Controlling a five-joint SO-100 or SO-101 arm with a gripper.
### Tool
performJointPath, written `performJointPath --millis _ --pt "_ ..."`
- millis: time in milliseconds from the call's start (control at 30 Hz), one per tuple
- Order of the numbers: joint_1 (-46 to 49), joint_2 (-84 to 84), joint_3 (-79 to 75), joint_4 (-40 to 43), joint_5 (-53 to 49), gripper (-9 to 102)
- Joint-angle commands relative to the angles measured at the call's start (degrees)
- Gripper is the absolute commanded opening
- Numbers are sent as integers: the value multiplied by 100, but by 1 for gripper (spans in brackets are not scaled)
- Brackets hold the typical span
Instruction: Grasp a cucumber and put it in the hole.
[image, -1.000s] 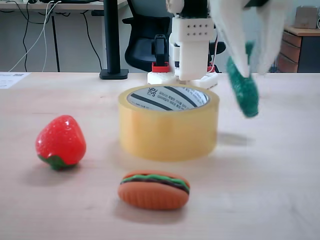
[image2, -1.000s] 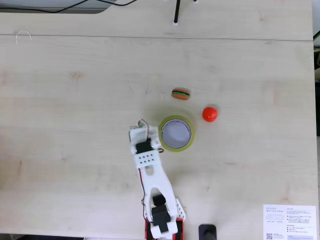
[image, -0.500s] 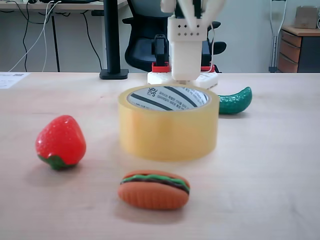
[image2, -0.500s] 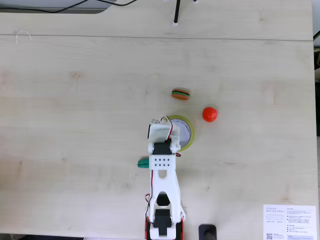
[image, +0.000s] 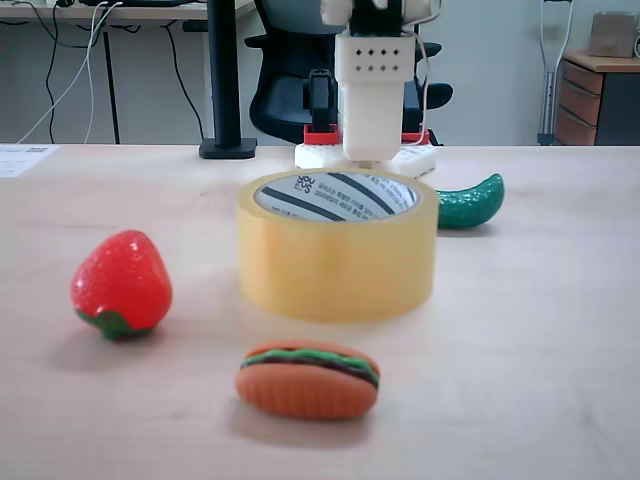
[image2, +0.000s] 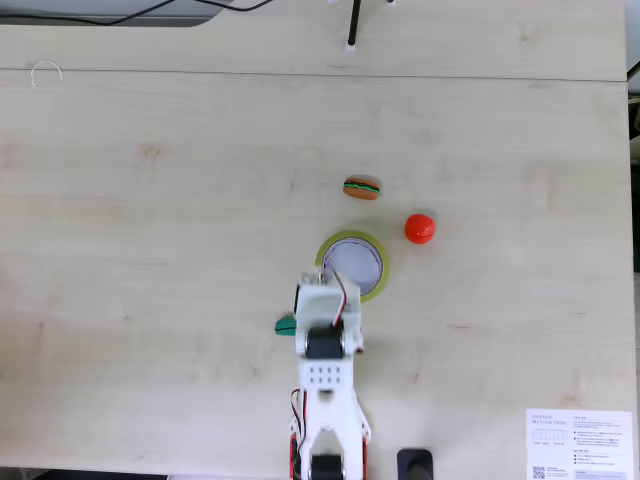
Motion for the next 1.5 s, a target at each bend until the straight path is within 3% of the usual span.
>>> performJointPath --millis 0,333,467,633,833,1133,1467 --pt "18 800 545 70 -141 21" --pt "18 1863 1986 492 -3120 25" --pt "0 1986 2136 404 -4430 33" --pt "-281 2312 2391 -132 -5309 54" --pt "-984 2408 2479 -176 -5722 58" --pt "-1204 3445 3340 -378 -5897 59" --pt "-1283 2602 3533 -756 -5897 40"
